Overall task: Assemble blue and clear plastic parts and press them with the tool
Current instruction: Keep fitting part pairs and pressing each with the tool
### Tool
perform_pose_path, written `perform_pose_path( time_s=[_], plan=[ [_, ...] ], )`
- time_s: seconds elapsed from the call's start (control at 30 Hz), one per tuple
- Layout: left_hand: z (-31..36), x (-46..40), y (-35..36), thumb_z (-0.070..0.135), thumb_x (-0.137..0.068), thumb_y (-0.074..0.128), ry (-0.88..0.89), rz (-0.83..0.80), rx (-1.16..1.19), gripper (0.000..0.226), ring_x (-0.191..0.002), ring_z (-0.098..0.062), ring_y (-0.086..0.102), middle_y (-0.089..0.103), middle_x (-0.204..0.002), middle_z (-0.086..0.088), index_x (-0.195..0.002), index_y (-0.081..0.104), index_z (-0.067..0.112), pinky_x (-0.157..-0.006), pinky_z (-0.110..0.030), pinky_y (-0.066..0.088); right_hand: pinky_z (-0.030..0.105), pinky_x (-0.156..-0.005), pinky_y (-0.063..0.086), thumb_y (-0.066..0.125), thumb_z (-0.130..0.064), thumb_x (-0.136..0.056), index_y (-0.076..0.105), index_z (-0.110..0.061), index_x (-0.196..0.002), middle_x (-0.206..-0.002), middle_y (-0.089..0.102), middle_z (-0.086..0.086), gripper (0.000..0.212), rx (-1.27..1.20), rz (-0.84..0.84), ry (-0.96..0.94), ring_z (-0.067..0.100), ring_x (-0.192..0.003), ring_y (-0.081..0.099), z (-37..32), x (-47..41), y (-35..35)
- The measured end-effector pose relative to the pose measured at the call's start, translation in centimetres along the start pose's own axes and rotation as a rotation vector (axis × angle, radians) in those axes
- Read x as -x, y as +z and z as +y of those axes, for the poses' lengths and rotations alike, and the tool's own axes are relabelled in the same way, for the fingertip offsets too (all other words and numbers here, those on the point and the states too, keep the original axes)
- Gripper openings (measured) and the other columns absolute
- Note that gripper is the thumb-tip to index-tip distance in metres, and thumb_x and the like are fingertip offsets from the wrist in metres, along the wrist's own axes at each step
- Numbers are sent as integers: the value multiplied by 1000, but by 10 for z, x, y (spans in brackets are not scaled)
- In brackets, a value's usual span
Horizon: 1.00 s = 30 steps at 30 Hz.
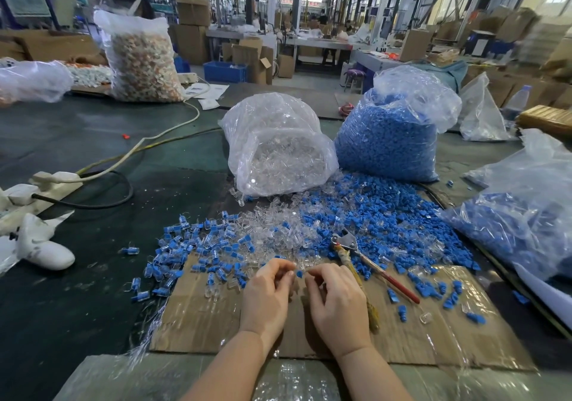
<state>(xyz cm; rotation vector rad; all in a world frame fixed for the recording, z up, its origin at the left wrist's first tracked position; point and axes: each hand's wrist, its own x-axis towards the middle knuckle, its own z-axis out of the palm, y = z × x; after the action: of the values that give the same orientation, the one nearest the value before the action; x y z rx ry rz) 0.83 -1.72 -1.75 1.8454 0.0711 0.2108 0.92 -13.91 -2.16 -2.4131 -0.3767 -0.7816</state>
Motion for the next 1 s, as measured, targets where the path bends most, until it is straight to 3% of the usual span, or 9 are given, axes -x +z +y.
perform_pose_path(
  time_s=[0.1, 0.27, 0.47, 0.73, 0.83, 0.9, 1.0],
  plan=[
    [1, 0, -1, 6, -91, 54, -4, 1, 17, 26, -71, 1, 61, 65, -79, 8, -84, 59, 31, -63, -10, 48, 18, -67, 37, 69, -9, -77, 64, -13, -83, -76, 60, -3, 9, 5, -5, -21, 15, -70, 55, -1, 0, 0],
    [2, 1, -1, 9, -91, 56, 11, -15, 2, 21, -73, 7, 59, 65, -82, 9, -89, 59, 30, -63, -8, 46, 21, -77, 44, 75, -8, -73, 69, -15, -101, -88, 64, -3, 29, -17, -65, -42, 17, -81, 60, 1, 0, 0],
    [3, 1, -1, 12, -90, 56, 10, -24, -25, 24, -74, 0, 61, 65, -81, 10, -86, 57, 35, -66, -11, 49, 25, -71, 50, 79, -8, -71, 71, -19, -98, -84, 62, -5, 31, 0, -77, -49, 16, -79, 61, 1, -2, -1],
    [1, -2, 1, 11, -87, 61, 0, -1, -43, 15, -73, 0, 59, 64, -78, 6, -83, 60, 25, -66, -9, 48, 35, -73, 52, 76, -9, -71, 69, -13, -96, -87, 63, 0, 26, 8, -32, -47, 21, -80, 60, 2, -4, 0],
    [2, -4, 0, 10, -87, 62, -29, 14, -20, 18, -72, -4, 59, 63, -77, 5, -81, 59, 26, -63, -10, 47, 41, -77, 48, 76, -14, -71, 69, -12, -96, -91, 65, 3, 26, 165, 38, 62, 25, -84, 61, 2, -6, -4],
    [3, -5, 0, 9, -86, 61, -54, 22, 3, 19, -71, -6, 59, 63, -76, 4, -80, 58, 27, -60, -9, 46, 44, -86, 43, 71, -23, -79, 66, -12, -106, -104, 65, 7, 29, 325, 23, 231, 28, -98, 59, 4, -11, -10],
    [5, -8, 0, 9, -87, 60, -90, 11, 23, 15, -71, -9, 60, 63, -79, 1, -84, 58, 24, -57, -9, 46, 47, -106, 25, 34, -52, -94, 34, -19, -140, -141, 41, 8, 58, 592, -283, 571, 26, -130, 36, 15, -19, -20]
  ],
)
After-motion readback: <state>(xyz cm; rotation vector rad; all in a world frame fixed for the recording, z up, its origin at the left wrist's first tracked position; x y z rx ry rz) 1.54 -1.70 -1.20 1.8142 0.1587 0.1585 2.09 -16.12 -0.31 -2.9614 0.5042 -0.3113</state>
